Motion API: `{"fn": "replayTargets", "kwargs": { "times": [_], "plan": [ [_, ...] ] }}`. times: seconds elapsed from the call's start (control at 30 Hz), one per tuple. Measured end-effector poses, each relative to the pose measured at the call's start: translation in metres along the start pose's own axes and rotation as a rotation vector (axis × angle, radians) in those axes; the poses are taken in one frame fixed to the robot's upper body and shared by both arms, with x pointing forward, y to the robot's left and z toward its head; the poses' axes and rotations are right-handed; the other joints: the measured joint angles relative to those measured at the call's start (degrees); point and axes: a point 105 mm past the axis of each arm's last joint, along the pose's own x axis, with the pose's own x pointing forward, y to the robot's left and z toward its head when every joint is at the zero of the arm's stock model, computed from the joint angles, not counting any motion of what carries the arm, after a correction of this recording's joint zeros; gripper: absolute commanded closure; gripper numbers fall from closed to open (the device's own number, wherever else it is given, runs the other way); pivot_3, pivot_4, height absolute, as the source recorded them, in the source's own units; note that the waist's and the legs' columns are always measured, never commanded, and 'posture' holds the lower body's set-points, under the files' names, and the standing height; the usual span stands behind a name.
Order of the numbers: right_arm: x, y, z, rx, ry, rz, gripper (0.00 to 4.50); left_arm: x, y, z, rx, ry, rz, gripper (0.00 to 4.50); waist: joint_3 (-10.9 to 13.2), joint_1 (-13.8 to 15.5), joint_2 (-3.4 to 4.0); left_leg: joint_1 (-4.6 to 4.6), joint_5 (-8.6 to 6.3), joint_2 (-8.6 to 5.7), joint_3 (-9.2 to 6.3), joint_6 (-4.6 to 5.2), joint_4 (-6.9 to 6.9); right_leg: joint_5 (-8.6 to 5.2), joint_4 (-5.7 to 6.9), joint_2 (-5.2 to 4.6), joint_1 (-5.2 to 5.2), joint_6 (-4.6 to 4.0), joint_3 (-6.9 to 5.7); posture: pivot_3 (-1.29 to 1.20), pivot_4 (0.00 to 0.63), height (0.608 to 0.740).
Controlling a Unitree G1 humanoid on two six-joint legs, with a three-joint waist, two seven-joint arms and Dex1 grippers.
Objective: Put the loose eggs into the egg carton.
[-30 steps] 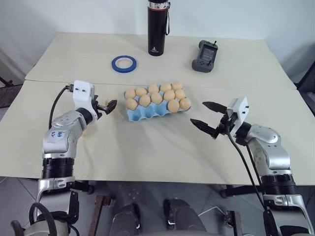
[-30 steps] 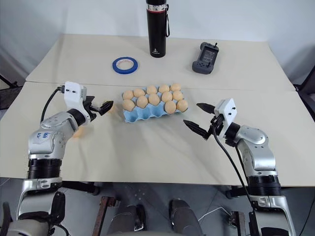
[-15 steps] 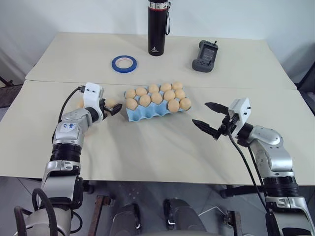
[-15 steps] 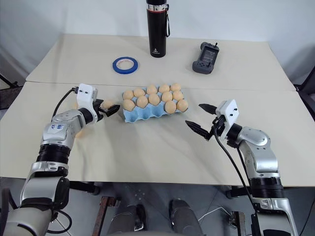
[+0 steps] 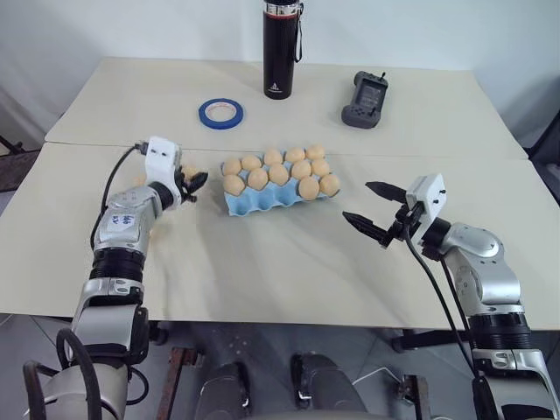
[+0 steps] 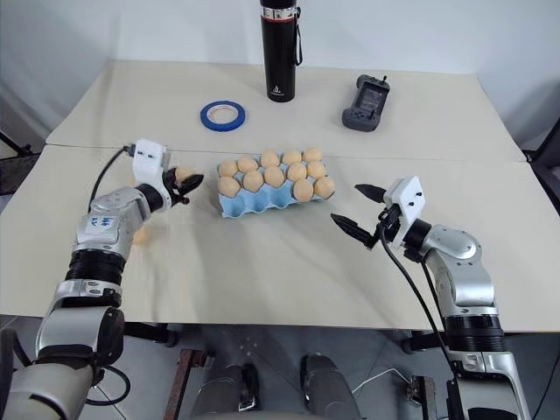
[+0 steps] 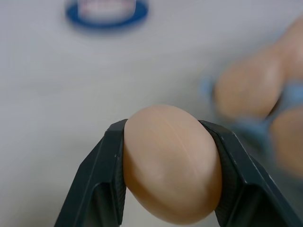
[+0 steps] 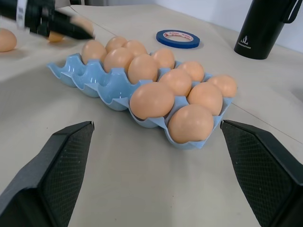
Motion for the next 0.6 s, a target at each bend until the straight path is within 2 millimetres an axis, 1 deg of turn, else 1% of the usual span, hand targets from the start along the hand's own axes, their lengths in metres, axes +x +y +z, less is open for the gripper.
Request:
{"fn": "replayTargets", "kwargs": {
  "times": [0.07, 0.13, 0.2, 0.23, 0.3, 0.4, 0.47, 0.6],
  "plan": [
    [0.000, 0.000, 0.000, -0.001, -0.001, -0.003, 0.00, -0.001, -0.017, 0.026, 0.027, -0.097, -0.102, 2.63, 0.00, 0.01, 0.00, 0.00, 0.00, 0.00, 0.04, -0.01, 0.01, -0.01, 0.00, 0.00, 0.00, 0.02, 0.00, 0.00, 0.150, 0.740],
    [0.000, 0.000, 0.000, -0.004, -0.003, -0.004, 0.00, -0.002, -0.029, 0.039, 0.029, -0.140, -0.166, 2.63, 0.00, 0.00, 0.00, 0.01, 0.00, 0.00, 0.04, -0.01, 0.02, -0.01, 0.02, 0.01, 0.00, 0.02, 0.02, 0.00, 0.150, 0.740],
    [-0.002, 0.000, 0.000, -0.010, -0.009, -0.007, 0.00, 0.002, -0.044, 0.045, 0.011, -0.157, -0.235, 2.63, 0.00, 0.00, 0.00, 0.02, 0.01, -0.01, 0.04, -0.01, 0.07, -0.01, 0.06, 0.02, 0.01, 0.02, 0.03, 0.00, 0.150, 0.740],
    [-0.002, 0.000, 0.000, -0.009, -0.008, -0.006, 0.00, 0.003, -0.050, 0.046, 0.005, -0.163, -0.262, 2.63, 0.00, -0.01, 0.00, 0.02, 0.02, -0.01, 0.04, 0.00, 0.08, -0.01, 0.07, 0.02, 0.01, 0.02, 0.03, 0.00, 0.150, 0.740],
    [-0.006, 0.003, -0.005, 0.003, -0.004, 0.000, 0.00, 0.006, -0.068, 0.045, -0.002, -0.165, -0.346, 2.63, 0.00, -0.03, 0.00, 0.03, 0.02, -0.01, 0.04, 0.00, 0.08, -0.01, 0.07, 0.02, 0.01, 0.02, 0.04, 0.00, 0.150, 0.740],
    [-0.013, 0.011, -0.007, 0.020, -0.016, 0.029, 0.00, 0.013, -0.095, 0.038, -0.010, -0.135, -0.476, 2.63, 0.00, 0.02, 0.00, 0.02, 0.02, -0.03, 0.04, 0.00, 0.07, -0.02, 0.07, 0.03, 0.01, 0.04, 0.04, 0.00, 0.150, 0.740],
    [-0.016, 0.016, -0.006, 0.016, -0.020, 0.047, 0.00, 0.017, -0.109, 0.031, -0.025, -0.108, -0.544, 2.63, 0.01, -0.05, 0.01, 0.03, 0.02, -0.03, 0.05, 0.00, 0.08, -0.03, 0.07, 0.03, 0.01, 0.05, 0.06, 0.00, 0.150, 0.740],
    [-0.021, 0.014, -0.005, 0.011, -0.020, 0.023, 0.00, 0.023, -0.123, 0.024, -0.034, -0.077, -0.627, 2.63, 0.01, -0.26, 0.01, 0.06, 0.03, -0.01, 0.05, -0.01, 0.09, -0.02, 0.12, 0.05, 0.00, 0.04, 0.09, 0.00, 0.150, 0.740]
  ]
}}
